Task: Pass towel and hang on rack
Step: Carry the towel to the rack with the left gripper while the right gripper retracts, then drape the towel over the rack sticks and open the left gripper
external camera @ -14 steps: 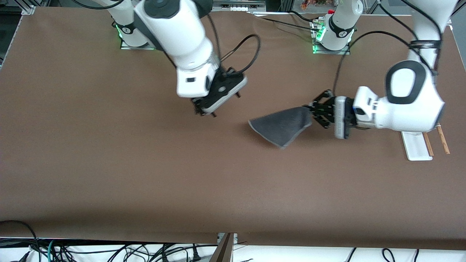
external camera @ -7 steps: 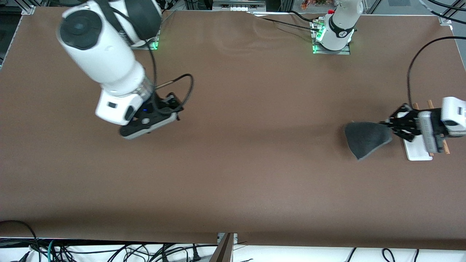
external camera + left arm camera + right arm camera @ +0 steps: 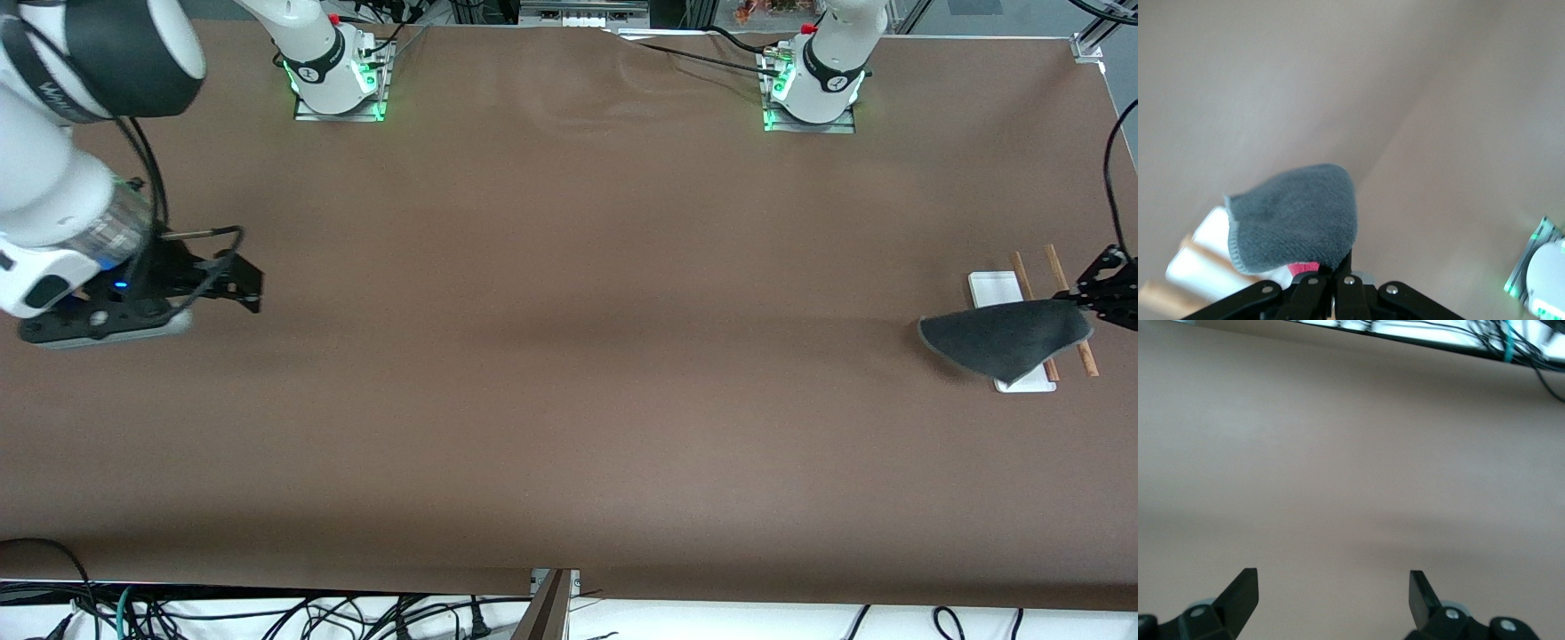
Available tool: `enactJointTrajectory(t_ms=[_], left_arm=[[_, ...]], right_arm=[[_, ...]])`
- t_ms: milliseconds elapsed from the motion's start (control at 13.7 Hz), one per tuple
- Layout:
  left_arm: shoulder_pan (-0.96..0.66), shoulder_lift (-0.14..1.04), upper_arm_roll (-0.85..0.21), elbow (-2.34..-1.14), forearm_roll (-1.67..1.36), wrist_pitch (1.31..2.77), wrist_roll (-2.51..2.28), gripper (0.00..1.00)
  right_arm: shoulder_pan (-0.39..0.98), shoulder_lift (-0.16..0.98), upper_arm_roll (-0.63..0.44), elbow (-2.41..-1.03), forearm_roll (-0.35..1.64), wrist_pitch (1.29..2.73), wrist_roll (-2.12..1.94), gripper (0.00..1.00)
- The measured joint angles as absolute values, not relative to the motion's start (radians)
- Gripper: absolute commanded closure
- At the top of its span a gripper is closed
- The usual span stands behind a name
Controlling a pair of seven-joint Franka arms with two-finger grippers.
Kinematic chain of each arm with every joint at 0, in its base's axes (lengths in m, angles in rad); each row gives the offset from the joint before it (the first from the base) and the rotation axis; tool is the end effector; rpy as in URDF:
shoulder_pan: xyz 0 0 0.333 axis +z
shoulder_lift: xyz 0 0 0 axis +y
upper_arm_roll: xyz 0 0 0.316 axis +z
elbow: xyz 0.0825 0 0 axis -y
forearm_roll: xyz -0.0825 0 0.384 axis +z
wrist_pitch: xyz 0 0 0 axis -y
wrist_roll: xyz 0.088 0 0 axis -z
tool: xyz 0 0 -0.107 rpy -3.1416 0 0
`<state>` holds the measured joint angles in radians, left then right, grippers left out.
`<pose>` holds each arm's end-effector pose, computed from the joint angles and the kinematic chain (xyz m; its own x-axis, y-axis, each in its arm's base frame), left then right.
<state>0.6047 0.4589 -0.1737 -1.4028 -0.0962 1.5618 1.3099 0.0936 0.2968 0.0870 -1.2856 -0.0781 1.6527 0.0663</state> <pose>0.5939 0.2822 0.4254 0.6615 -0.7448 0.0879 -0.7263 -0.6071 0.3223 0.6436 0.1005 0.5893 0.9906 0.1144 0.0745 0.1111 -0.9927 0.0478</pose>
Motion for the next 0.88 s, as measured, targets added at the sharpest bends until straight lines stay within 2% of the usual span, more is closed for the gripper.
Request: enactJointTrajectory(t_ms=[219, 438, 877], left_arm=[[0.67, 0.512, -0.096, -1.393, -0.081, 1.59, 1.41, 1.0], [0.726, 0.562, -0.032, -1.387, -0.081, 1.65, 1.5, 1.0], [0.758, 0.609, -0.028, -1.383, -0.081, 1.827, 1.54, 1.0]], right_arm=[[0.049, 0.236, 0.077, -1.324, -0.078, 1.638, 0.066, 0.0], [0.032, 0.156, 0.077, -1.375, -0.083, 1.547, 0.068, 0.0], [-0.019, 0.131, 0.076, -1.413, -0.084, 1.494, -0.043, 0.0]])
